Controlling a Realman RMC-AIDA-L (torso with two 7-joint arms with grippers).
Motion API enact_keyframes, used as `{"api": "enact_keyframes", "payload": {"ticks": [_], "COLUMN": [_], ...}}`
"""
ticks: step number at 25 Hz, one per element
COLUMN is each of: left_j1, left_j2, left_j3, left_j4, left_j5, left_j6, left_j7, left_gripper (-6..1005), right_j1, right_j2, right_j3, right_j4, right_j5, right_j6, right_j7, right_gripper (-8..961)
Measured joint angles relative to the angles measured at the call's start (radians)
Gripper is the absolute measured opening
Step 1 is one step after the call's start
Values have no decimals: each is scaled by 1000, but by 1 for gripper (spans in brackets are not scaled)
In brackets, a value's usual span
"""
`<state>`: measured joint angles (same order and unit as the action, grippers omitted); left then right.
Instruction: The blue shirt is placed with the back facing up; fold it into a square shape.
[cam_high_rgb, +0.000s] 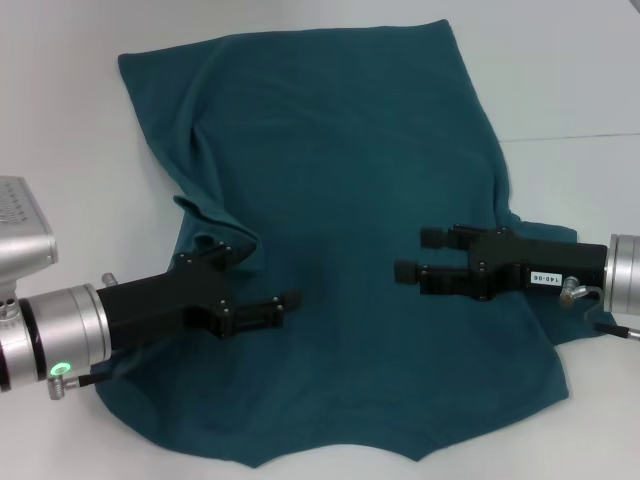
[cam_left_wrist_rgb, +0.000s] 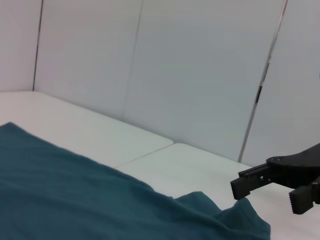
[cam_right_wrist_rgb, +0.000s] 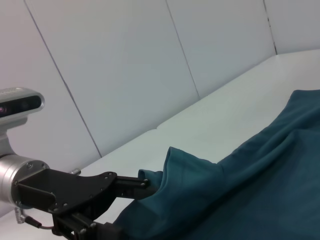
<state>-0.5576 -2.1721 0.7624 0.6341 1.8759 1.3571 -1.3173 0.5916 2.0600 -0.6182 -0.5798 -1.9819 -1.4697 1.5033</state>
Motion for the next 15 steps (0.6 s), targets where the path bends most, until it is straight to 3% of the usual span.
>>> {"api": "enact_keyframes", "payload": {"ticks": [8, 15], "left_j1": [5, 7], "left_j2": [-3, -2], "left_j3": [0, 0], "left_j4": [-30, -38], "left_j5": [-27, -28], "left_j6": [-24, -83], "left_j7": [146, 164], "left_gripper": [909, 909], "right_j1": [1, 1], "right_j2": [0, -1], "right_j3": [0, 0], "right_j4": [0, 0], "right_j5": [5, 7], "right_j6": [0, 0], "right_j7": [0, 0], "right_gripper": [900, 900]}}
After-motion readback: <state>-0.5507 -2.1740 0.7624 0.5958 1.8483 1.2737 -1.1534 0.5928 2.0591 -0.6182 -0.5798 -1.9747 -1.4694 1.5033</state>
